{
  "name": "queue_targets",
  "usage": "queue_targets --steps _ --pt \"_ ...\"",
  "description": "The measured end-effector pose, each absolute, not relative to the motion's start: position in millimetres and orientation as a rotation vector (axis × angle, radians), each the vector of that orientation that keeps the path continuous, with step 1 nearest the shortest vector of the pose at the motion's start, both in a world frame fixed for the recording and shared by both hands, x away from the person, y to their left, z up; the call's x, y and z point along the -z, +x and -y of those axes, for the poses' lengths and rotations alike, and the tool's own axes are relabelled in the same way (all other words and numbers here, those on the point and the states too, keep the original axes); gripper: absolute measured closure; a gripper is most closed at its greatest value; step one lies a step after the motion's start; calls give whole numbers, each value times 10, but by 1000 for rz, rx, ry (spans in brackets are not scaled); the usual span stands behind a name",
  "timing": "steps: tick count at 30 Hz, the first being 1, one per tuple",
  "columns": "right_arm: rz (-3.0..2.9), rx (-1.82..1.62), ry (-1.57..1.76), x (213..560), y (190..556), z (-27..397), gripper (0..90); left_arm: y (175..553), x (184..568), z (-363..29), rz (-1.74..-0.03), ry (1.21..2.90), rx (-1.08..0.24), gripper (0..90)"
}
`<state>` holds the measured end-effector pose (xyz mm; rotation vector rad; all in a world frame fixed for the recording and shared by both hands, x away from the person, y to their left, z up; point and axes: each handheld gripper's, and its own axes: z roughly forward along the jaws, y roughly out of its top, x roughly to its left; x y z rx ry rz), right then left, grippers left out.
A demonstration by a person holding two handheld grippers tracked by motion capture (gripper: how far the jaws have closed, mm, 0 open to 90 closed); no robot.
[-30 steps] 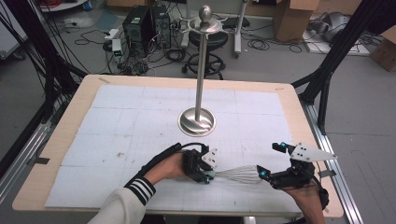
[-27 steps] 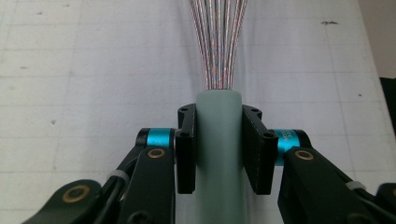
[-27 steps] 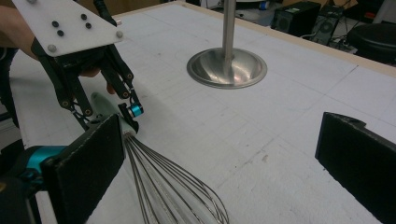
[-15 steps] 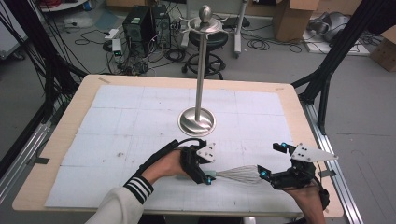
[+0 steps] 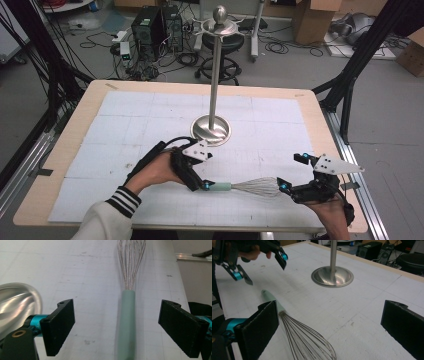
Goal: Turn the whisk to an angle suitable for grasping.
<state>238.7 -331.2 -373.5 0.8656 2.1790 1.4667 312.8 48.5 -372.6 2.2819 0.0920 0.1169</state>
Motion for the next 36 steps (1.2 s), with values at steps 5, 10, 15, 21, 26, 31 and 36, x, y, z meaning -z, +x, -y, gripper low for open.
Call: queue_targets --steps 5,10,15,21,26,31,36 --pt "-2178 -1471 862 3724 2394 3295 6 3089 3576 -827 -171 2211 -170 119" --pt "-2187 -1469 849 3717 2406 3261 6 3063 3452 -1227 -262 2155 -208 83" --pt "-2181 -1468 843 3712 2407 3265 5 3059 3373 -1527 -386 2126 -267 17" --pt "-2167 -1474 851 3697 2392 3302 6 3014 3354 -1863 -435 2076 -312 17" --pt "-2161 -1474 850 3692 2386 3313 6 2980 3361 -2060 -461 2029 -337 17" --pt "-2163 -1472 855 3699 2385 3309 5 2848 3394 -2378 -451 1961 -357 17" --pt "-2165 -1473 861 3707 2384 3313 6 2784 3474 -2579 -488 1930 -364 17"
